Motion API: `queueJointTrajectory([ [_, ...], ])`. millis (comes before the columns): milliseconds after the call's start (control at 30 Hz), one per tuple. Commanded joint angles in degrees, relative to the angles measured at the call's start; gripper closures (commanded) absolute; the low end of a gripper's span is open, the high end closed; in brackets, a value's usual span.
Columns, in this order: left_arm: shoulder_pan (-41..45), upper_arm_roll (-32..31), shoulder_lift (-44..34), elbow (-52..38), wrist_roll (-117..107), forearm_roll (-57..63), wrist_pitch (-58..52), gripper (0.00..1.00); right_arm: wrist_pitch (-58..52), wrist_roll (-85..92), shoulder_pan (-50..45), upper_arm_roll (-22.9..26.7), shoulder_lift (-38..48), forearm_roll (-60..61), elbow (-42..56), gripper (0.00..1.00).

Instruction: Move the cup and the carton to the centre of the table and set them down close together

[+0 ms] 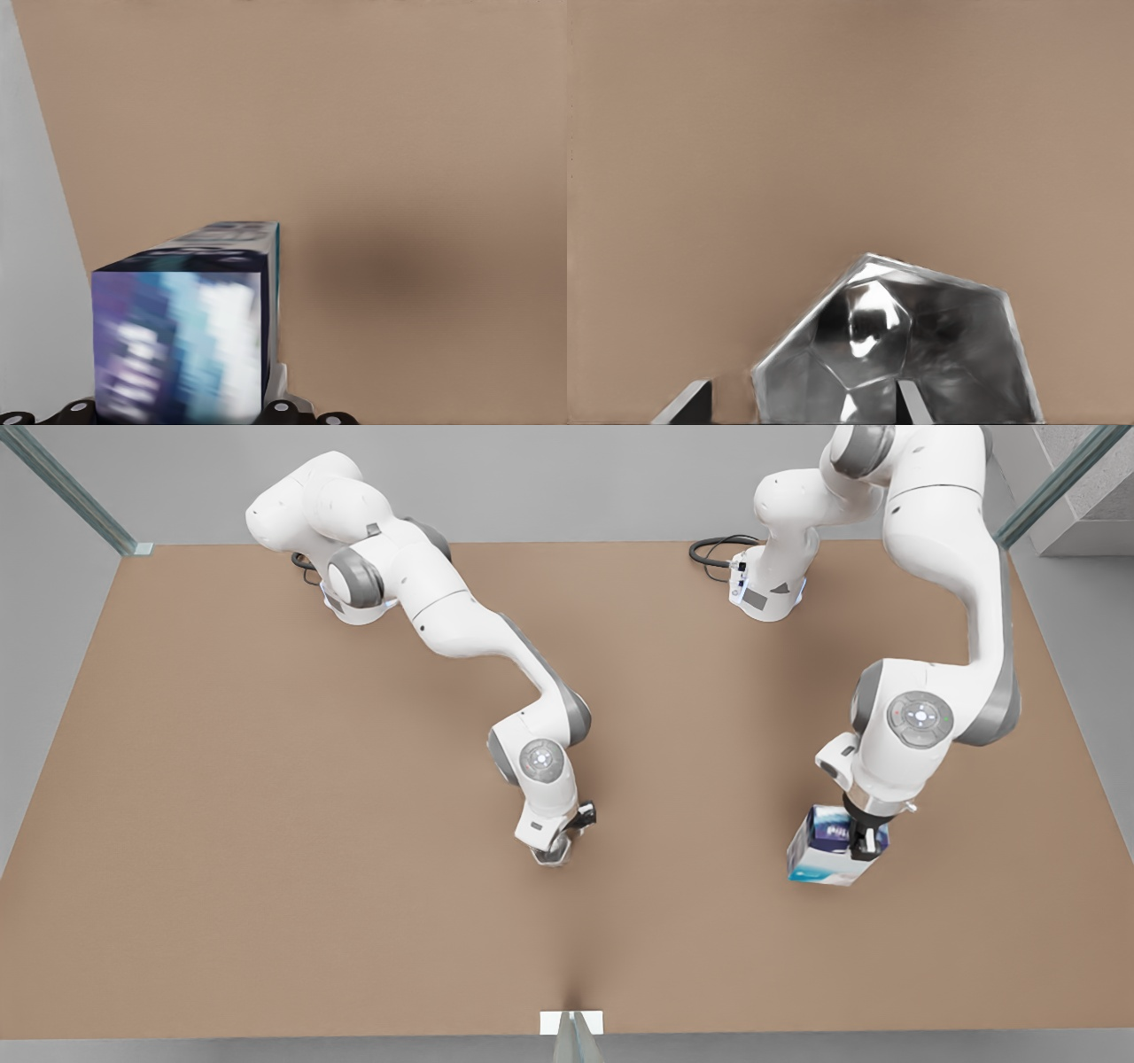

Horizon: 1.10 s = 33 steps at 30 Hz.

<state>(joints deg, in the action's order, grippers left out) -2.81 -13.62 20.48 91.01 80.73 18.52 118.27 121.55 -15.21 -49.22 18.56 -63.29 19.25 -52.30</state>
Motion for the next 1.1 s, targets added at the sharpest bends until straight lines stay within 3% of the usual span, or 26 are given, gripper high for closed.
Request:
queueJointTrajectory([
  [0,0.26,0.0,0.0,-0.04,-0.14,-0.5,-0.15,0.4,0.0,-0.09,0.0,-0.01,0.01,0.0,0.0,0.0],
  [367,4.75,0.0,1.59,-3.65,-5.67,-0.5,-5.86,0.4,-2.02,-0.79,-0.09,-0.36,5.11,3.16,-0.79,0.0],
  [400,4.75,0.0,1.59,-3.65,-5.67,-0.5,-5.86,0.4,-5.79,-0.53,0.61,-0.1,9.4,3.43,-0.88,0.0],
  [433,4.75,0.0,1.59,-3.65,-5.67,-0.5,-5.86,0.4,-19.14,0.44,5.88,0.25,18.9,2.38,-1.93,0.0],
  [500,5.98,0.0,1.59,-3.65,-6.99,-0.68,-5.95,0.4,-38.13,15.81,15.19,0.34,29.54,-11.76,-2.28,0.0],
  [567,10.55,0.0,2.02,-3.65,-12.0,-0.59,-7.27,0.4,-41.4,26.19,23.46,-0.01,36.66,-26.63,-5.7,0.0],
  [600,13.27,0.0,2.11,-3.65,-13.41,-0.76,-8.06,0.4,-35.78,23.56,31.71,-8.43,43.86,-29.96,-16.68,0.0],
  [633,15.29,0.0,2.11,-3.65,-15.6,-1.03,-9.29,0.4,-34.54,20.04,44.02,-22.76,47.82,-34.27,-21.53,0.0],
  [667,17.49,0.0,2.11,-4.26,-15.78,-1.99,-10.78,0.4,-33.49,19.07,47.72,-24.8,51.86,-34.63,-26.27,0.0],
  [767,22.15,0.0,4.84,-9.71,-19.38,-5.95,-16.85,0.4,-31.38,18.9,49.3,-25.76,54.59,-34.28,-30.5,0.0],
  [900,28.57,0.0,7.82,-9.8,-29.4,-8.76,-16.15,0.39,-31.46,18.81,49.57,-25.68,54.33,-34.01,-30.5,0.0],
  [1067,34.1,0.0,14.68,-16.13,-36.87,-10.87,-14.04,0.39,-31.64,18.81,49.57,-25.67,54.15,-34.01,-30.5,0.0],
])
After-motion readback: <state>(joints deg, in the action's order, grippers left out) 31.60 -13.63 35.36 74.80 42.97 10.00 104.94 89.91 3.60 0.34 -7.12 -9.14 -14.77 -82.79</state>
